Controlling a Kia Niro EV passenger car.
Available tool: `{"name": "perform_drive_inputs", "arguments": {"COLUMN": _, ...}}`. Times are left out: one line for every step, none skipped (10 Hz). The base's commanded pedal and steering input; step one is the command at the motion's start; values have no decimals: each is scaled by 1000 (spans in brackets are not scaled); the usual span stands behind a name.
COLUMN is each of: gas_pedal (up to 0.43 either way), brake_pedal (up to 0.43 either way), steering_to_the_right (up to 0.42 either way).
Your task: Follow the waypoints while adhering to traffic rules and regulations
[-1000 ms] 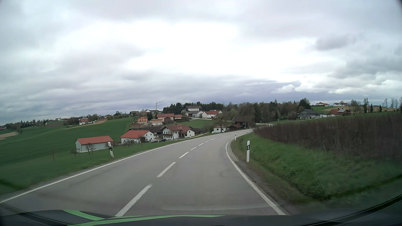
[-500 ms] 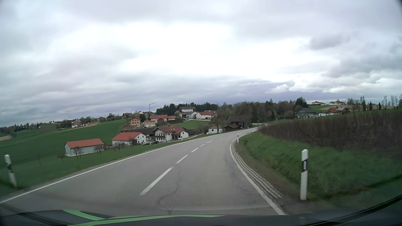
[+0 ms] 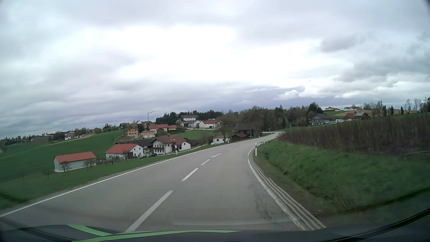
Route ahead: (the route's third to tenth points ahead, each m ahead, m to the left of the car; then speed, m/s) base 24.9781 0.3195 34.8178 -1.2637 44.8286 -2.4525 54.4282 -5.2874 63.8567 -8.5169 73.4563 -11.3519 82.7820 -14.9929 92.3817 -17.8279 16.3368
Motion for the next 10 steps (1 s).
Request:
{"name": "perform_drive_inputs", "arguments": {"gas_pedal": 39, "brake_pedal": 0, "steering_to_the_right": 22}}
{"name": "perform_drive_inputs", "arguments": {"gas_pedal": 39, "brake_pedal": 0, "steering_to_the_right": 23}}
{"name": "perform_drive_inputs", "arguments": {"gas_pedal": 47, "brake_pedal": 0, "steering_to_the_right": 23}}
{"name": "perform_drive_inputs", "arguments": {"gas_pedal": 47, "brake_pedal": 0, "steering_to_the_right": 24}}
{"name": "perform_drive_inputs", "arguments": {"gas_pedal": 47, "brake_pedal": 0, "steering_to_the_right": 24}}
{"name": "perform_drive_inputs", "arguments": {"gas_pedal": 47, "brake_pedal": 0, "steering_to_the_right": 25}}
{"name": "perform_drive_inputs", "arguments": {"gas_pedal": 47, "brake_pedal": 0, "steering_to_the_right": 25}}
{"name": "perform_drive_inputs", "arguments": {"gas_pedal": 47, "brake_pedal": 0, "steering_to_the_right": 26}}
{"name": "perform_drive_inputs", "arguments": {"gas_pedal": 47, "brake_pedal": 0, "steering_to_the_right": 26}}
{"name": "perform_drive_inputs", "arguments": {"gas_pedal": 59, "brake_pedal": 0, "steering_to_the_right": 26}}
